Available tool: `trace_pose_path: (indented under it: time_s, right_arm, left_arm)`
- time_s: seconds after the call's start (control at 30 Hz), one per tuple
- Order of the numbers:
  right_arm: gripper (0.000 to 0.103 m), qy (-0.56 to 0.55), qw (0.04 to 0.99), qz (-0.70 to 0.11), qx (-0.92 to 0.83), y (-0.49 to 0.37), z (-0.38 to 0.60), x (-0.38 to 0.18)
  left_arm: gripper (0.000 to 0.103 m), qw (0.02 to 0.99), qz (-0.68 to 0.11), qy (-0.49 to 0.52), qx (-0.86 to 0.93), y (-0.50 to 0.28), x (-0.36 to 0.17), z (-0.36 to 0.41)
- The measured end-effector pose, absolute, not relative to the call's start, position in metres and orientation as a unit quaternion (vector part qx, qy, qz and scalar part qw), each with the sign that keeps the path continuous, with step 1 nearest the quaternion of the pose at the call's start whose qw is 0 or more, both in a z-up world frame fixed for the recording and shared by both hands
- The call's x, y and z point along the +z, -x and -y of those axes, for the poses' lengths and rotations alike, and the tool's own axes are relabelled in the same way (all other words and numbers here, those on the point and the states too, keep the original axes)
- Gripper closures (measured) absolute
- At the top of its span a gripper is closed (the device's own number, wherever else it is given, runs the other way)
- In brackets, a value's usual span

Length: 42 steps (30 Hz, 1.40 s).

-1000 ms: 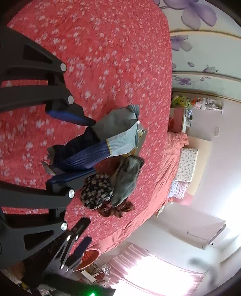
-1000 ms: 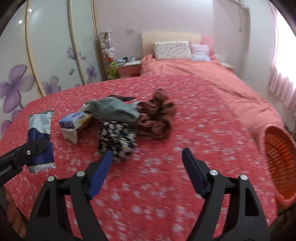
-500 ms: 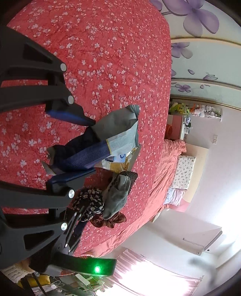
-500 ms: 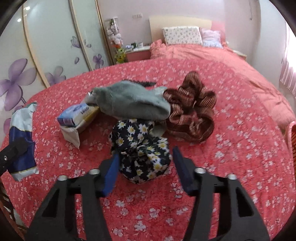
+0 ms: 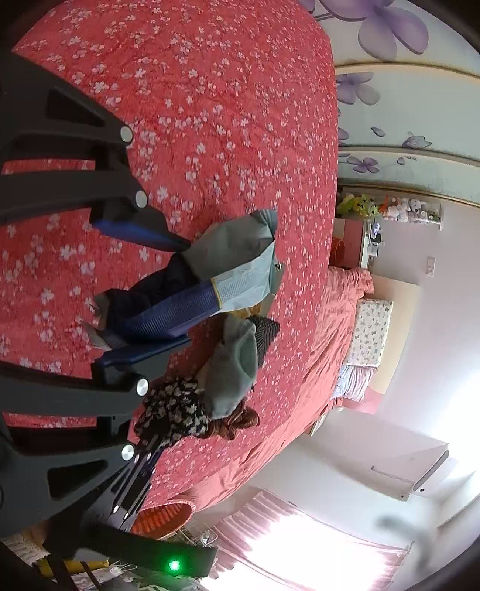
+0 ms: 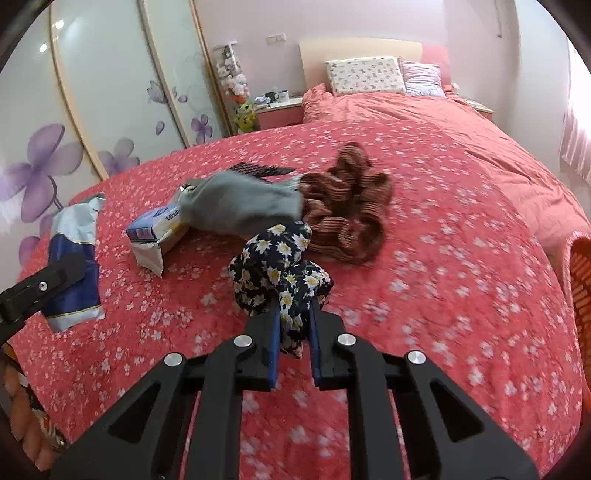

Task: Collect trash
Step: 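Grasp the black floral cloth with the right gripper and lift it, then carry the floral cloth and packet over the orange basket and release both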

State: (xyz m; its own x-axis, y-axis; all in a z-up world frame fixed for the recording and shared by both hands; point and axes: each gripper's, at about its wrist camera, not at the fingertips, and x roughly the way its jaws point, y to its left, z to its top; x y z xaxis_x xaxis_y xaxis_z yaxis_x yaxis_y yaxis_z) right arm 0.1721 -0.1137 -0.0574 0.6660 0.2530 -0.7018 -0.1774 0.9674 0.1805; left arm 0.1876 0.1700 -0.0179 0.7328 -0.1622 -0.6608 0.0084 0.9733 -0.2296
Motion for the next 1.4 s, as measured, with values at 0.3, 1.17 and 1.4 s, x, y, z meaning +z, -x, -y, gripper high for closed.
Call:
trace_pose_path:
  time_s: [0.3, 1.17, 1.4]
  right_arm:
    - [0.092, -0.05, 0.931, -0.355, 0.068, -0.148, 0.158, -0.046]
    - [0.092, -0.057, 0.957, -0.272, -0.083, -0.106, 0.273, -0.015]
    - [0.092, -0.079, 0.956, -0.26, -0.114, -0.092, 0.308, -0.009]
  left_arm:
    - [0.057, 0.924, -0.363, 0.091, -0.072, -0.186, -0.016, -0.14]
    - [0.057, 0.91, -0.365, 0.037, -0.195, -0.193, -0.012, 0.001]
    - [0.057, 0.9, -0.364, 0.019, -0.239, -0.19, -0.008, 0.052]
